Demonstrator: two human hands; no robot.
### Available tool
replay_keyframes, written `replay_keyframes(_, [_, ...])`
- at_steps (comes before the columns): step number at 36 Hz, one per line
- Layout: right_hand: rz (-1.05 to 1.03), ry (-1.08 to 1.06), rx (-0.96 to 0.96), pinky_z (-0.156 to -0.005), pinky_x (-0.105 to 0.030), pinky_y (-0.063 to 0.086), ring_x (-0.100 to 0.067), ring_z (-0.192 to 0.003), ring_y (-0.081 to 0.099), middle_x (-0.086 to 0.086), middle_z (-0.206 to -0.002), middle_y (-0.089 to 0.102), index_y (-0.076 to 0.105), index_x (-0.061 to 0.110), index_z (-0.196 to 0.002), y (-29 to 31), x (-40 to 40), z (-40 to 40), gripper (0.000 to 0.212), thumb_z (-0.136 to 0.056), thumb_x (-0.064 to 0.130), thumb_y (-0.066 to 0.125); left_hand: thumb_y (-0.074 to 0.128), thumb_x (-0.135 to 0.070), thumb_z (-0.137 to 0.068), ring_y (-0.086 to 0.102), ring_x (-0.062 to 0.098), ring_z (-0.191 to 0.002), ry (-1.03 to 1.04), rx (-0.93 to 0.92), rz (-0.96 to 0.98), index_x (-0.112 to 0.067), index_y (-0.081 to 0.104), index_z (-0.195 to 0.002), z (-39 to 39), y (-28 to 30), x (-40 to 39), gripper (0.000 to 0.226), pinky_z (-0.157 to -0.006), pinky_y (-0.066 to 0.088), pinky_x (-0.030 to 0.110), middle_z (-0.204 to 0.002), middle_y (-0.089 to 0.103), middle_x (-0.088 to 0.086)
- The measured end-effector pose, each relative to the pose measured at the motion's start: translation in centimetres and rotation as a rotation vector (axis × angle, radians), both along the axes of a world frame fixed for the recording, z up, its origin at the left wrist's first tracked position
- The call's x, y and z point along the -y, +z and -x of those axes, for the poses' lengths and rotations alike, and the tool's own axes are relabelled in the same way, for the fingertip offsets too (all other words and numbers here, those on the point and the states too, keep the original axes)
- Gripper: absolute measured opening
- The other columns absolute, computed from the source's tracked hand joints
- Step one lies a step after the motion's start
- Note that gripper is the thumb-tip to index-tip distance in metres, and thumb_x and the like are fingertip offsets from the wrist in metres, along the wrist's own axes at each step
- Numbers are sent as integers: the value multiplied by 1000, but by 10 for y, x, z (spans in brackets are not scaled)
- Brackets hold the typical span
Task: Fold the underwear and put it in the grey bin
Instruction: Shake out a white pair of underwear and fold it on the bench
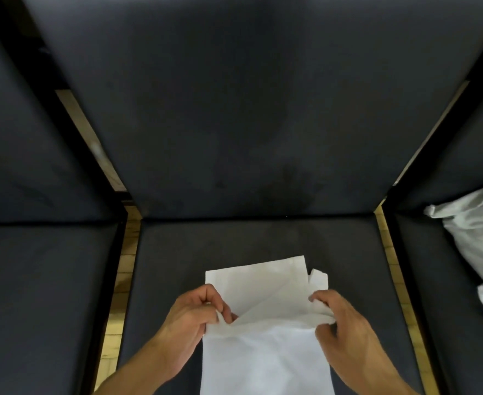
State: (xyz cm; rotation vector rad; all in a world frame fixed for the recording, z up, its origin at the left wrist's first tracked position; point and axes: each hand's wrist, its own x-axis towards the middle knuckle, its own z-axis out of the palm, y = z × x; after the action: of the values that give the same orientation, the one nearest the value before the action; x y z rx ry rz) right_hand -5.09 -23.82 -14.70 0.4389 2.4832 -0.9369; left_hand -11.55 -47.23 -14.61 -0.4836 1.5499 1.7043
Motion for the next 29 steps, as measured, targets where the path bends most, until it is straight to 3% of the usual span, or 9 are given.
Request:
replay_keyframes(3, [-28, 56, -3, -89, -16, 47, -5, -104, 46, 16, -112, 39, 42, 38, -115, -5, 3, 6, 37, -88, 18, 57, 48, 18, -72, 66, 25, -77, -19, -19, 24, -1, 55, -70, 4, -3, -1, 20, -67, 51, 30, -80, 67, 18])
replay_keyframes(9, [-44, 284, -63, -107, -16, 25, 1, -130, 23, 27, -134, 20, 46, 31, -100, -12, 8, 30, 17, -89, 25, 57, 51, 10, -65, 68, 32, -87, -16, -10, 11, -6, 53, -62, 9, -6, -5, 16, -77, 51, 40, -97, 71, 19])
replay_keyframes(11, [-35, 401, -106, -105, -16, 20, 4, -128, 24, 26, -136, 26, 55, 24, -102, -17, 8, 38, 16, -87, 19, 57, 50, 3, -55, 68, 33, -89, -40, -7, 9, -12, 55, -53, 11, -8, -5, 16, -79, 51, 42, -98, 71, 18])
replay_keyframes(12, [-42, 454, -124, -101, -18, 26, 2, -123, 35, 22, -131, 40, 58, 22, -99, -19, 8, 41, 18, -83, 15, 59, 49, 3, -53, 69, 32, -87, -48, -3, 8, -14, 55, -51, 11, -8, -6, 18, -79, 51, 42, -98, 72, 17])
replay_keyframes(14, [-90, 523, -197, -78, -24, 43, -6, -89, 57, 14, -92, 63, 60, 23, -80, -24, 12, 46, 28, -60, 9, 74, 47, 3, -51, 69, 30, -82, -54, 10, 12, -15, 55, -48, 12, -10, -7, 20, -76, 50, 41, -95, 72, 18])
replay_keyframes(16, [-199, 546, -255, -56, -21, 47, -6, -60, 57, 14, -64, 58, 57, 27, -65, -27, 13, 46, 46, -32, 11, 84, 45, 6, -52, 69, 28, -79, -59, 25, 24, -16, 54, -45, 12, -12, -7, 25, -72, 49, 38, -92, 73, 17])
replay_keyframes(22, [-374, 538, -346, -58, -30, 55, -16, -62, 63, 4, -70, 63, 63, 20, -77, -32, 7, 36, 62, -22, 11, 88, 38, 24, -70, 69, 28, -83, -19, 47, 81, -16, 52, -42, 12, -18, -2, 51, -82, 51, 43, -88, 73, 15])
replay_keyframes(26, [-404, 517, -330, -57, -30, 57, -19, -60, 65, 2, -71, 65, 69, 20, -70, -21, 2, 29, 58, -19, 20, 96, 49, 6, -52, 68, 31, -85, -12, 34, 69, -15, 53, -46, 11, -11, 1, 22, -76, 50, 43, -91, 72, 18])
replay_keyframes(29, [-372, 461, -285, -57, -28, 58, -20, -61, 66, 4, -76, 66, 68, 22, -69, -17, -5, 23, 59, -19, 32, 97, 48, 3, -52, 68, 29, -82, -9, 20, 22, -13, 52, -49, 10, -6, 2, 17, -69, 48, 37, -92, 71, 21])
